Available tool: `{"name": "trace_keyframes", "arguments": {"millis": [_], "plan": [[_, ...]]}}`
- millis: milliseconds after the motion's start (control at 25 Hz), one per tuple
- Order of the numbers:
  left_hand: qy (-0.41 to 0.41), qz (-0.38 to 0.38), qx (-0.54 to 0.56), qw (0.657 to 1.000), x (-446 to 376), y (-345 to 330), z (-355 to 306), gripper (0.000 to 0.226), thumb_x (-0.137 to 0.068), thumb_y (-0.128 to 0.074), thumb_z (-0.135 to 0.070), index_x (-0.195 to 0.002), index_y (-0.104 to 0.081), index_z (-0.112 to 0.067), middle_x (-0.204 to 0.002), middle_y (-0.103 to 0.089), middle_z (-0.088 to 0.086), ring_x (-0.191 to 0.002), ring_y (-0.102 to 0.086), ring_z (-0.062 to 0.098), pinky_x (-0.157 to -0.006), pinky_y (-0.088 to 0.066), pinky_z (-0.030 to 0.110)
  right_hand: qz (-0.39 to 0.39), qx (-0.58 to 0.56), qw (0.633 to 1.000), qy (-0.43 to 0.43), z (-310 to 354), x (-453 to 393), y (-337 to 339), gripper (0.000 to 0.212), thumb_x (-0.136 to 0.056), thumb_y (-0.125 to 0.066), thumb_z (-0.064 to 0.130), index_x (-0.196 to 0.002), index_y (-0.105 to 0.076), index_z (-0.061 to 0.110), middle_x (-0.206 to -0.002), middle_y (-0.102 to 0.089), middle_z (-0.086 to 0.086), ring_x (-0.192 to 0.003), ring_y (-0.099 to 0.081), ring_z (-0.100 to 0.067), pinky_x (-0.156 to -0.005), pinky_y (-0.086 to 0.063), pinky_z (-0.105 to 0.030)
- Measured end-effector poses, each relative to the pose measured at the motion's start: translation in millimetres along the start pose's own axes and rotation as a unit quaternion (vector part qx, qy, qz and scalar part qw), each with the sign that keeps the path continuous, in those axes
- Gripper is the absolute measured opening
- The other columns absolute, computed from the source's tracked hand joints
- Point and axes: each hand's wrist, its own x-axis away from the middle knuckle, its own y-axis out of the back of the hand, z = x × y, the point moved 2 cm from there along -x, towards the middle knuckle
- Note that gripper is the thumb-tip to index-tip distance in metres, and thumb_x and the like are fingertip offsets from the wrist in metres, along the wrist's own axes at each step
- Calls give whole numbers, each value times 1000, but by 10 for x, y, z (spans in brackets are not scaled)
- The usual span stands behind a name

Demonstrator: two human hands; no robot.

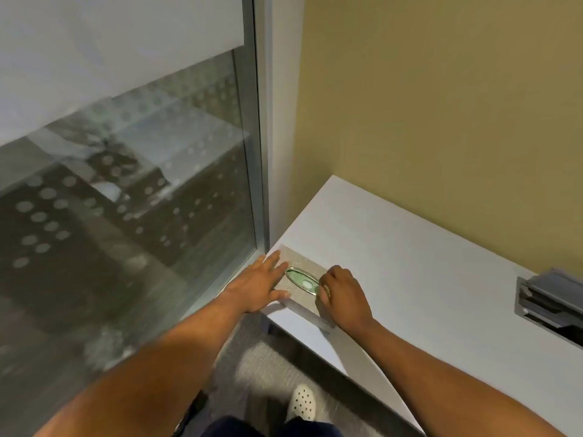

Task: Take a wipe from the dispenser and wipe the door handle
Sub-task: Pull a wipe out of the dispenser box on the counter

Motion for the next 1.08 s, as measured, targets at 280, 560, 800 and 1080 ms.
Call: {"name": "trace_keyframes", "arguments": {"millis": [280, 560, 800, 1080], "plan": [[30, 64, -5, 997, -335, -301, 125, 81, -109, -49, -62, -175, -11, -33, -184, 8, -4, -170, 0, 36, -132, -28, 59, 79, 58, 994, 39, -5, -462, -235, 32, -101, -55, 35, -113, -79, 18, -108, -62, -8, -100, -60, -25, -73, -47, -30], [6, 54, -46, 997, -537, -259, 234, 65, -112, -53, -51, -170, -35, -26, -184, -15, 4, -165, -26, 37, -127, -39, 53, 148, 171, 963, 145, 40, -723, -353, 21, -94, -60, 13, -100, -78, 4, -111, -65, -17, -98, -62, -38, -73, -49, -42], [-13, 32, -39, 999, -576, -225, 313, 62, -107, -61, -50, -162, -51, -22, -178, -30, 7, -159, -39, 32, -123, -45, 48, 197, 230, 929, 212, 87, -802, -387, 20, -95, -58, 7, -100, -77, 5, -104, -70, -16, -91, -67, -37, -72, -48, -41], [-134, -122, -96, 979, -393, -230, 300, 52, -69, -102, -37, -109, -88, -7, -124, -80, 23, -94, -83, 37, -64, -70, 39, 234, 240, 912, 235, 76, -881, -410, 22, -100, -50, 6, -109, -69, -1, -110, -70, -20, -96, -67, -39, -76, -50, -44]]}}
